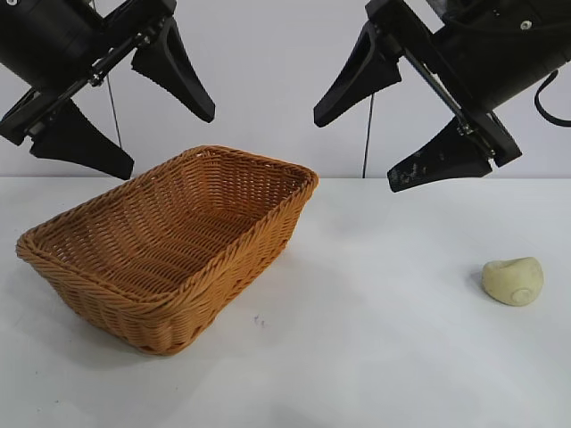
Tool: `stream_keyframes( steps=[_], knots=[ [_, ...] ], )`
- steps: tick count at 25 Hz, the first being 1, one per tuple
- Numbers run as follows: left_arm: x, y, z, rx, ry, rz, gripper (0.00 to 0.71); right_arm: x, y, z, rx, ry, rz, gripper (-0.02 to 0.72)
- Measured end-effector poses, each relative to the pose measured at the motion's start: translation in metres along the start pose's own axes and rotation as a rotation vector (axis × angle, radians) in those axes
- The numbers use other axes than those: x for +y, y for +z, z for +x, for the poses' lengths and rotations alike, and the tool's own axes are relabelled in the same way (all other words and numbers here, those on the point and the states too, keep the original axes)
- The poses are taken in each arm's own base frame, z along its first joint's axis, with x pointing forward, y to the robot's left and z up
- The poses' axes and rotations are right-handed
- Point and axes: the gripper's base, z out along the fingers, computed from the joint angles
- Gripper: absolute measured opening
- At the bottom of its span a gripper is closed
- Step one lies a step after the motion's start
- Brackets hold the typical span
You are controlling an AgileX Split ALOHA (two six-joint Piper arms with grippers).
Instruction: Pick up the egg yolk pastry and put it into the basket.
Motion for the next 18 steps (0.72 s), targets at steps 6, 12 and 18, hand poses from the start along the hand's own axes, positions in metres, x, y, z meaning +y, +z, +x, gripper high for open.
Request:
stream_keyframes(
  steps=[6,12,18],
  knots=[
    [0.0,0.0,-0.001,-0.008,0.003,-0.004,0.697,0.0,0.0,0.0,0.0,0.0,0.0,0.642],
    [0.001,0.0,-0.002,-0.02,0.012,-0.014,0.697,0.0,0.0,0.0,0.0,0.0,0.0,0.642],
    [-0.004,-0.017,0.0,-0.044,0.044,-0.041,0.697,0.0,0.0,0.0,0.0,0.0,0.0,0.642]
  ],
)
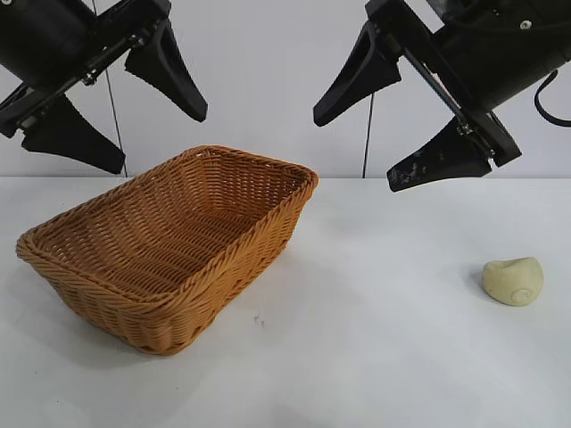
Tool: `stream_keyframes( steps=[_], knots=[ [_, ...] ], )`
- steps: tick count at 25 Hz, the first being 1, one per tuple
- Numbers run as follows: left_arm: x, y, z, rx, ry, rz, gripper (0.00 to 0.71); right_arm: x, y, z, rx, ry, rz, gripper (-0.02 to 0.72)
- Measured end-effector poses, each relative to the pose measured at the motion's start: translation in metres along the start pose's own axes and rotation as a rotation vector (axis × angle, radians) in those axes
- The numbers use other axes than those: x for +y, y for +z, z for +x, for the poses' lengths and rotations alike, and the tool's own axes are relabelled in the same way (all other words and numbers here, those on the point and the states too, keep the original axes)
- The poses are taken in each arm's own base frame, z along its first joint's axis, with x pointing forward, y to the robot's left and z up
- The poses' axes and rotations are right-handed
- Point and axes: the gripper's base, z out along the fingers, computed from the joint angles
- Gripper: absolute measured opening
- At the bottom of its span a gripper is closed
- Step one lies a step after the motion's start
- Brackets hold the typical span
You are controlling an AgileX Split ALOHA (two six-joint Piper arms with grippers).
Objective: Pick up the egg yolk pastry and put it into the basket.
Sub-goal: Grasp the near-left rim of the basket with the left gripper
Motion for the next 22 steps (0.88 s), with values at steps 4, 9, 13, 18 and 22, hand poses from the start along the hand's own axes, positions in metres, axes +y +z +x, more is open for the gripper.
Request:
stream_keyframes(
  steps=[4,9,13,18,22],
  knots=[
    [-0.004,-0.022,0.005,-0.007,-0.016,-0.053,0.697,0.0,0.0,0.0,0.0,0.0,0.0,0.642],
    [0.0,-0.038,0.017,0.032,-0.087,-0.147,0.697,0.0,0.0,0.0,0.0,0.0,0.0,0.642],
    [0.011,-0.04,0.038,0.056,-0.227,-0.197,0.697,0.0,0.0,0.0,-0.001,-0.001,0.001,0.642],
    [0.025,-0.032,0.055,0.07,-0.377,-0.237,0.697,0.0,0.0,0.0,-0.001,0.0,0.001,0.642],
    [0.025,-0.03,0.049,-0.016,-0.488,-0.219,0.697,0.0,0.0,0.0,-0.001,0.0,0.001,0.642]
  ],
)
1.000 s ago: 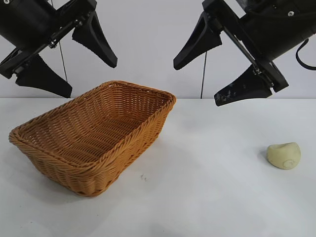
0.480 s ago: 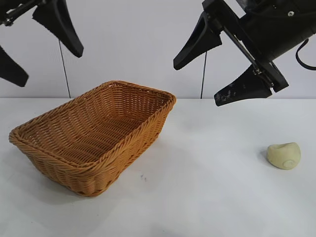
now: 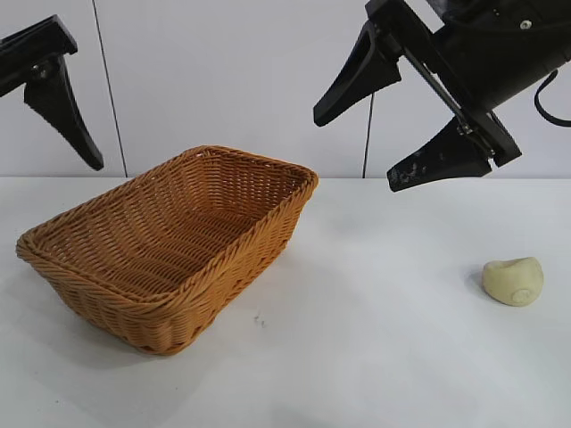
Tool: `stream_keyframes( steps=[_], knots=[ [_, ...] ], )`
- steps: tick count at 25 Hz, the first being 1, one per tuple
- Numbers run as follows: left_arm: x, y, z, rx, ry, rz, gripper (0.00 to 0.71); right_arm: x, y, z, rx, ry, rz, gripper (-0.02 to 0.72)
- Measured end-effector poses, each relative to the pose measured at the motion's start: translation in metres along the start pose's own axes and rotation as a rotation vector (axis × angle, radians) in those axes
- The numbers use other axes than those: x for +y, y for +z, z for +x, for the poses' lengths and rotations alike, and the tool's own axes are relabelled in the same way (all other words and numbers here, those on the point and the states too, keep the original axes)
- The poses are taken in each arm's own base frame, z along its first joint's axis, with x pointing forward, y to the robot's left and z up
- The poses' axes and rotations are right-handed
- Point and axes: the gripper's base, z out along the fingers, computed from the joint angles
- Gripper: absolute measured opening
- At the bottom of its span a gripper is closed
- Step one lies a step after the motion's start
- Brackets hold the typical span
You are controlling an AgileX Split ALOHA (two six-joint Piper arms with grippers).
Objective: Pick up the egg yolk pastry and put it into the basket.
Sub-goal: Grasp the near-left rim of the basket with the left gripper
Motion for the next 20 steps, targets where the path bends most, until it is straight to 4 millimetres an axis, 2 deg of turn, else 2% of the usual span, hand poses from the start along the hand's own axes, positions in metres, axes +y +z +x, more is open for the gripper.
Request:
stream_keyframes(
  steps=[3,10,20],
  knots=[
    [0.001,0.007,-0.002,0.002,-0.108,-0.009,0.697,0.0,0.0,0.0,0.0,0.0,0.0,0.642],
    [0.007,0.039,-0.009,0.031,-0.314,-0.083,0.697,0.0,0.0,0.0,0.0,0.0,0.0,0.642],
    [0.018,0.062,-0.013,-0.001,-0.394,-0.122,0.697,0.0,0.0,0.0,0.0,0.001,-0.001,0.642]
  ],
)
